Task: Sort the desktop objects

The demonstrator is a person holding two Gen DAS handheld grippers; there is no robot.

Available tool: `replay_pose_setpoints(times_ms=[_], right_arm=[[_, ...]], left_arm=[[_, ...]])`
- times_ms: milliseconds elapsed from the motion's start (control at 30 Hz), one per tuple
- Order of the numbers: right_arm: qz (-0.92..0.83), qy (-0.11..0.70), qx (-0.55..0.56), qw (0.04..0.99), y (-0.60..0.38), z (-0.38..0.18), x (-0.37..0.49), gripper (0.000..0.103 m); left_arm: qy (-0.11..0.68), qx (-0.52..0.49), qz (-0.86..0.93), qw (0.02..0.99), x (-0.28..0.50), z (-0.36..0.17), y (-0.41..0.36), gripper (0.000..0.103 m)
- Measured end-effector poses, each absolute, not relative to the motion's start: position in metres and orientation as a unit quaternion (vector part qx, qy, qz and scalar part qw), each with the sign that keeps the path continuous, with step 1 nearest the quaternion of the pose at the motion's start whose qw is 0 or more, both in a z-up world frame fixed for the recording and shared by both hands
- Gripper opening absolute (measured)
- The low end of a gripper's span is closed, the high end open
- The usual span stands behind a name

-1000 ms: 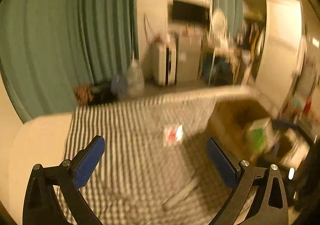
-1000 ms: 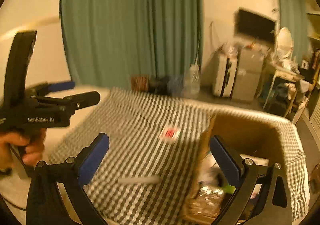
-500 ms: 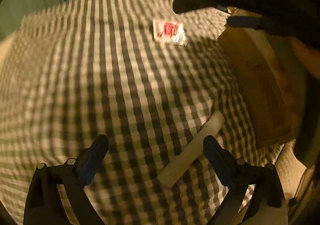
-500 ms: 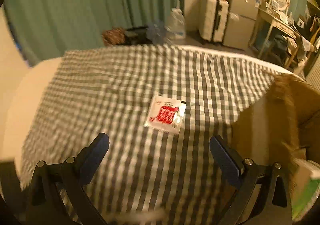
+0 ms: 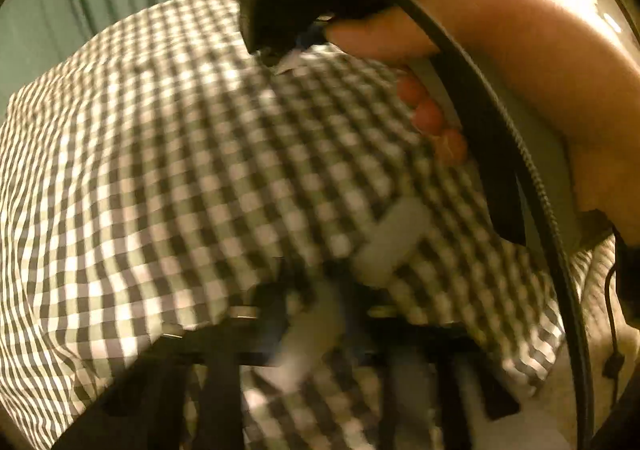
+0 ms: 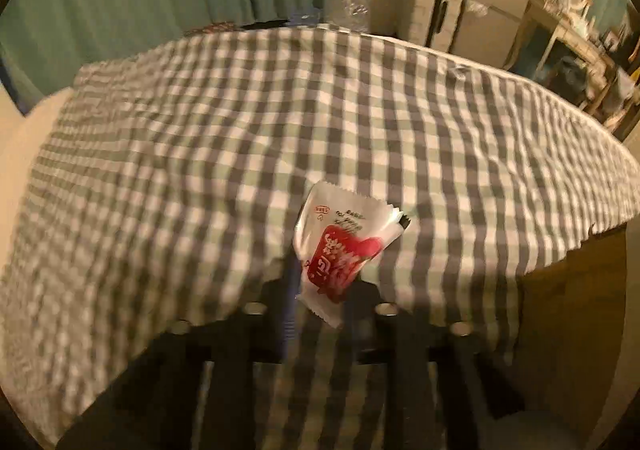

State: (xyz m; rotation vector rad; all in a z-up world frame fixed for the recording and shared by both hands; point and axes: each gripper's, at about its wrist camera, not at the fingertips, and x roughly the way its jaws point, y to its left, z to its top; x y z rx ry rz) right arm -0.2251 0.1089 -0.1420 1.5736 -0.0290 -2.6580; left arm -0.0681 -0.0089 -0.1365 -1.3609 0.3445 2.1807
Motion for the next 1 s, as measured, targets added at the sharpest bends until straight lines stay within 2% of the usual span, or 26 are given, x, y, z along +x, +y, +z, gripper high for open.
replay_pose_setpoints(times_ms=[67, 233, 300, 333, 400, 433, 467, 533, 633, 700, 733, 767, 833, 1000], right_arm=[[-0.869, -0.014, 0.494, 0.034, 0.11, -0.126, -0.212, 0.005], [-0.894, -0.021, 0.445, 0.054, 0.111, -0.072, -0.181, 0.005], [-0.908, -0.023, 0.413, 0.068, 0.105, -0.039, -0.164, 0.005], [-0.913, -0.021, 0.401, 0.07, 0.104, -0.025, -0.157, 0.005], [-0.926, -0.02, 0.37, 0.075, 0.1, 0.004, -0.139, 0.005], [-0.929, -0.023, 0.362, 0.077, 0.098, 0.01, -0.135, 0.005], [-0.935, -0.029, 0.346, 0.08, 0.099, 0.023, -0.124, 0.005], [-0.944, -0.03, 0.319, 0.08, 0.095, 0.041, -0.108, 0.005], [-0.954, -0.031, 0.288, 0.079, 0.099, 0.065, -0.09, 0.005], [-0.96, -0.034, 0.268, 0.076, 0.108, 0.081, -0.078, 0.005], [-0.962, -0.037, 0.259, 0.074, 0.114, 0.088, -0.073, 0.005], [-0.964, -0.039, 0.251, 0.072, 0.117, 0.093, -0.071, 0.005], [-0.968, -0.047, 0.237, 0.066, 0.129, 0.103, -0.065, 0.005], [-0.971, -0.074, 0.221, 0.055, 0.159, 0.119, -0.044, 0.005]], left_arm=[[0.135, -0.492, 0.817, 0.269, -0.061, -0.129, -0.006, 0.001], [0.095, -0.485, 0.828, 0.265, -0.053, -0.104, -0.024, 0.0], [0.066, -0.496, 0.818, 0.282, -0.051, -0.098, -0.032, 0.002], [0.064, -0.502, 0.814, 0.285, -0.05, -0.097, -0.033, 0.006], [0.073, -0.515, 0.806, 0.282, -0.052, -0.099, -0.033, 0.03], [0.076, -0.519, 0.803, 0.283, -0.048, -0.104, -0.033, 0.058], [0.08, -0.522, 0.8, 0.284, -0.05, -0.104, -0.03, 0.074], [0.099, -0.525, 0.795, 0.287, -0.044, -0.111, -0.023, 0.082], [0.136, -0.562, 0.768, 0.275, -0.051, -0.144, -0.013, 0.08], [0.157, -0.547, 0.779, 0.263, -0.049, -0.148, -0.012, 0.063], [0.161, -0.539, 0.784, 0.261, -0.048, -0.145, -0.011, 0.032], [0.157, -0.537, 0.785, 0.266, -0.048, -0.141, -0.012, 0.019], [0.149, -0.528, 0.79, 0.272, -0.047, -0.133, -0.013, 0.014], [0.135, -0.474, 0.833, 0.251, -0.043, -0.086, -0.023, 0.014]])
